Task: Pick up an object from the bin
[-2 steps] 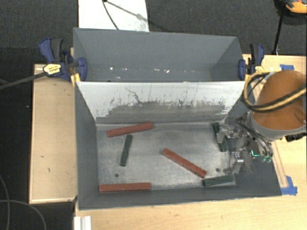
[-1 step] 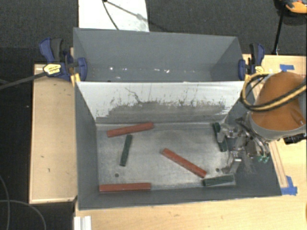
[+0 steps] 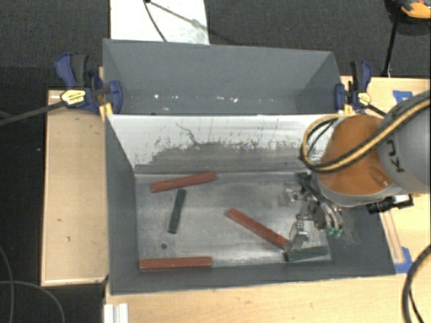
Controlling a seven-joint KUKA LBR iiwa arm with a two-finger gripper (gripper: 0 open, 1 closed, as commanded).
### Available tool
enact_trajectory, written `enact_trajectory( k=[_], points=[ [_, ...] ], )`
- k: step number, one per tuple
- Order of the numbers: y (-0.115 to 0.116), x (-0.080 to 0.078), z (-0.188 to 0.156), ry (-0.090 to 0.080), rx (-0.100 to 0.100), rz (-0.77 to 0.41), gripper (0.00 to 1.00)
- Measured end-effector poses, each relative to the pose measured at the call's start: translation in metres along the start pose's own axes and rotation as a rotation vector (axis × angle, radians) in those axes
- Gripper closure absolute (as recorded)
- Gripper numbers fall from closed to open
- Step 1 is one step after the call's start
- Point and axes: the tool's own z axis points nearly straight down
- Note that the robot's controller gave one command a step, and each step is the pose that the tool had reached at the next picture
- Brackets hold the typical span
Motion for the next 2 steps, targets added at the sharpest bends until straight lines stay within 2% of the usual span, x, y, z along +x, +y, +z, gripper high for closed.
enact_trajectory(
  k=[1, 2],
  points=[
    [0.043, 0.003, 0.014, 0.004, -0.004, -0.006, 0.00],
    [0.074, 0.025, 0.010, 0.004, -0.001, 0.054, 1.00]
  ],
)
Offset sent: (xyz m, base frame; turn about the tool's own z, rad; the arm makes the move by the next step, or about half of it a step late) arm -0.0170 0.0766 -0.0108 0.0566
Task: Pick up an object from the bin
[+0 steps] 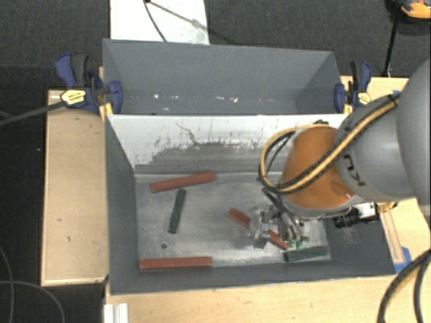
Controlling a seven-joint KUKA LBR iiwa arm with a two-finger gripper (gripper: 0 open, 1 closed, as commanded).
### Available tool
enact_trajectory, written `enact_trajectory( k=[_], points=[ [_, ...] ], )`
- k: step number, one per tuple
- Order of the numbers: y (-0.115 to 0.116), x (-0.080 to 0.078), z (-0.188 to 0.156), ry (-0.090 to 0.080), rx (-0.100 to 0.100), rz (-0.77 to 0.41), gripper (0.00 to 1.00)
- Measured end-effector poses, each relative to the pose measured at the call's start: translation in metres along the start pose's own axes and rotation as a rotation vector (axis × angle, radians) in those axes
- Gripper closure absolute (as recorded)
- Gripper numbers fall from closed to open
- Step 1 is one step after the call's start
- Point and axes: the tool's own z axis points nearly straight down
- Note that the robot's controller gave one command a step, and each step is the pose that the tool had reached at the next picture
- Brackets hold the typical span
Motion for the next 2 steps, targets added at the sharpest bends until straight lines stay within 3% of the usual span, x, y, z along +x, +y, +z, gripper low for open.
enact_trajectory(
  k=[1, 2],
  points=[
    [0.0000, 0.0000, 0.0000, 0.000, 0.000, -0.003, 0.00],
    [0.0000, 0.0000, 0.0000, 0.000, 0.000, -0.008, 1.00]
  ],
)
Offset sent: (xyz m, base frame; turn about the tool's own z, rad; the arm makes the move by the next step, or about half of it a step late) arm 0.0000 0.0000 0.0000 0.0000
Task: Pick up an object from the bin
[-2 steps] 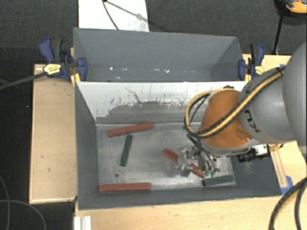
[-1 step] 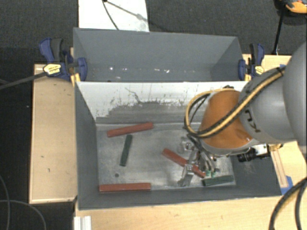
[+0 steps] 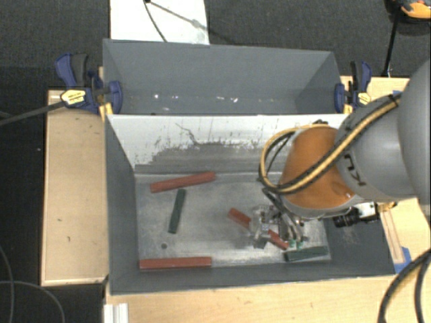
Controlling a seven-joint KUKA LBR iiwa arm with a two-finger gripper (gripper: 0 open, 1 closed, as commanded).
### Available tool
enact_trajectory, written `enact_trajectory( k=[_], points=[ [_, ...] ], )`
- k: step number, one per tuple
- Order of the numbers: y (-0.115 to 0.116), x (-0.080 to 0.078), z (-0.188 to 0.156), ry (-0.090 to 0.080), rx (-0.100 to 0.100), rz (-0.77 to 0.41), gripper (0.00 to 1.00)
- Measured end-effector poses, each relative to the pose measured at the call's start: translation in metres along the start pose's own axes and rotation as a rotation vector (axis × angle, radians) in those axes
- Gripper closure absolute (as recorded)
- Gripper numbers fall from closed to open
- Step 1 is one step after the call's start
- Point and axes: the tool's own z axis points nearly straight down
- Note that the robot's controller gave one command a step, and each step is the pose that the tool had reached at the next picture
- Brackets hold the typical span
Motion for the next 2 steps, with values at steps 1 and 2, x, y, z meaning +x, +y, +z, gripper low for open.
enact_trajectory(
  k=[1, 2],
  points=[
    [0.000, 0.000, 0.000, 0.000, 0.000, -0.001, 1.00],
    [-0.004, -0.016, -0.034, 0.006, 0.001, -0.042, 1.00]
  ],
)
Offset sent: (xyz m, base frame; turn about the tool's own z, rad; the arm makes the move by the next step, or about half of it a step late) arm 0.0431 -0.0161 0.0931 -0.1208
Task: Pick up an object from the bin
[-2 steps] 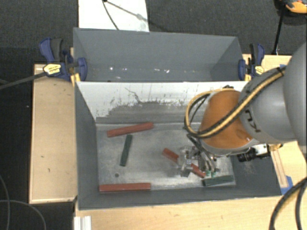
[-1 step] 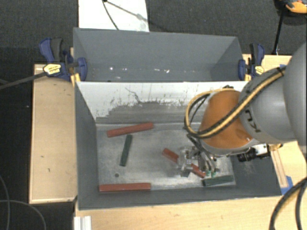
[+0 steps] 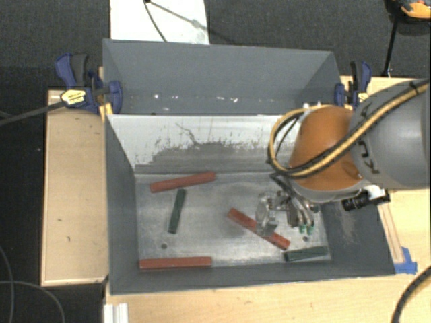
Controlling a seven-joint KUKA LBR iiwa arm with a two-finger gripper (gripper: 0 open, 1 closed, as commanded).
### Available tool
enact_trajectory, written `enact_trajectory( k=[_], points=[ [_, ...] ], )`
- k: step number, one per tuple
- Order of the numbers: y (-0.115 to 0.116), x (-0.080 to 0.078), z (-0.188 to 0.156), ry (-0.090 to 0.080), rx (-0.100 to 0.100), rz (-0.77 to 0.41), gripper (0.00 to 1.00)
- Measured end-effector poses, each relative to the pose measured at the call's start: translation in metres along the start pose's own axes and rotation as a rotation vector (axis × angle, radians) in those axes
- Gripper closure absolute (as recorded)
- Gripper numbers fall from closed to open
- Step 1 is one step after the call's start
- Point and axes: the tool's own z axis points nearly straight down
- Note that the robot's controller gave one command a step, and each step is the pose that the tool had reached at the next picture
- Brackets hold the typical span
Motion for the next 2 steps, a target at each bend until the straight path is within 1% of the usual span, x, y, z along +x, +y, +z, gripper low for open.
enact_trajectory(
  k=[1, 2],
  points=[
    [-0.0203, -0.0161, -0.0760, -0.008, -0.001, 0.034, 0.00],
    [-0.0203, -0.0160, -0.0760, -0.008, -0.001, 0.033, 0.00]
  ],
)
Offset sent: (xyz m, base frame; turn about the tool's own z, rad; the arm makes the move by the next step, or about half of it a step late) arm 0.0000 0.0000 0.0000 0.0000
